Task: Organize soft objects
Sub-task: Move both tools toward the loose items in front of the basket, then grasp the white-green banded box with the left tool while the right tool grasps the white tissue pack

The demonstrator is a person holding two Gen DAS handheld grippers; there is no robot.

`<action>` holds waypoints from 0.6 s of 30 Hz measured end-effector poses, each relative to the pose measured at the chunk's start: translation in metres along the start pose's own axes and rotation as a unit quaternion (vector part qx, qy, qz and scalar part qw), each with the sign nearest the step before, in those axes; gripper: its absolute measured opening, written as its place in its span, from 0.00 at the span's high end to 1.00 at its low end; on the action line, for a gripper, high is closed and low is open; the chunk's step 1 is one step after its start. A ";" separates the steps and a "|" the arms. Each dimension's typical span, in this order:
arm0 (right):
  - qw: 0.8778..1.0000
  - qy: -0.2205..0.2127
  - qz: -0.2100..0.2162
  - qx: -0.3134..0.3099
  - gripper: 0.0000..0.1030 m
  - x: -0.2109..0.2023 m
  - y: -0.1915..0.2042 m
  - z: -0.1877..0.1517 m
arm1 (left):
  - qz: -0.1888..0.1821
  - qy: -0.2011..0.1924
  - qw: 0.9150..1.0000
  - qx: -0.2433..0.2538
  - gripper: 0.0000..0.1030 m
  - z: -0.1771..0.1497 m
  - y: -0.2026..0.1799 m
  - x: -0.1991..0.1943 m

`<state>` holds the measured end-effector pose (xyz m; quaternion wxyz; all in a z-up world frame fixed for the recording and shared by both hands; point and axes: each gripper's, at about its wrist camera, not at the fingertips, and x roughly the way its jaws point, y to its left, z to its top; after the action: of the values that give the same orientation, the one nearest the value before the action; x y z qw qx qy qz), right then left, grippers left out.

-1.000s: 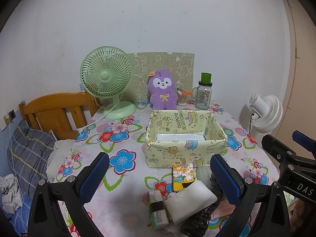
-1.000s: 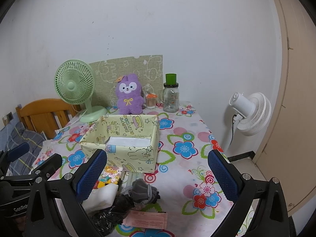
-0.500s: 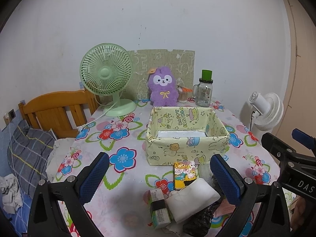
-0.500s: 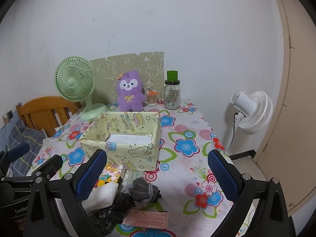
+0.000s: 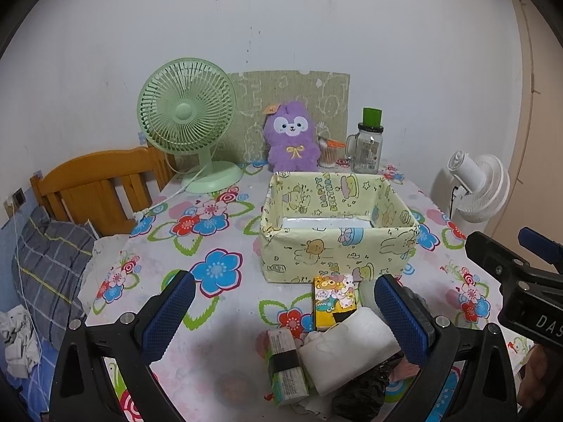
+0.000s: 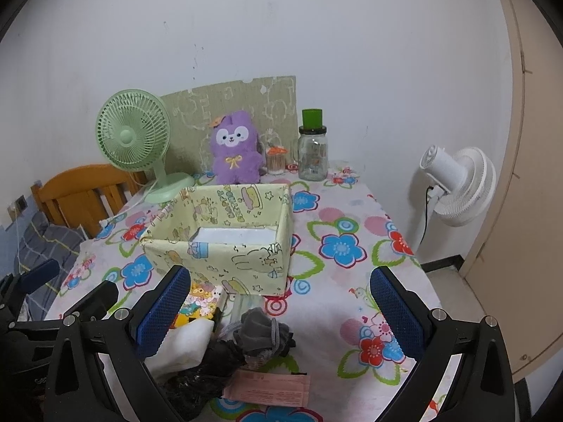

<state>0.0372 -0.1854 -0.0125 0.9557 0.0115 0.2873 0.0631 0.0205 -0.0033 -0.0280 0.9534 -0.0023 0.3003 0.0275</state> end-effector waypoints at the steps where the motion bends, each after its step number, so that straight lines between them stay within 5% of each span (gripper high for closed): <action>1: 1.000 0.003 0.000 0.000 0.00 0.002 0.000 0.000 | 0.000 0.003 1.000 0.000 0.01 -0.001 0.000 0.003; 18: 0.999 0.052 0.004 -0.002 0.00 0.043 0.004 -0.012 | -0.011 0.054 0.998 0.009 0.02 -0.014 -0.003 0.040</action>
<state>0.0656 -0.1763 -0.0455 0.9393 0.0073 0.3362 0.0680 0.0447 -0.0043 -0.0625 0.9361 0.0018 0.3514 0.0143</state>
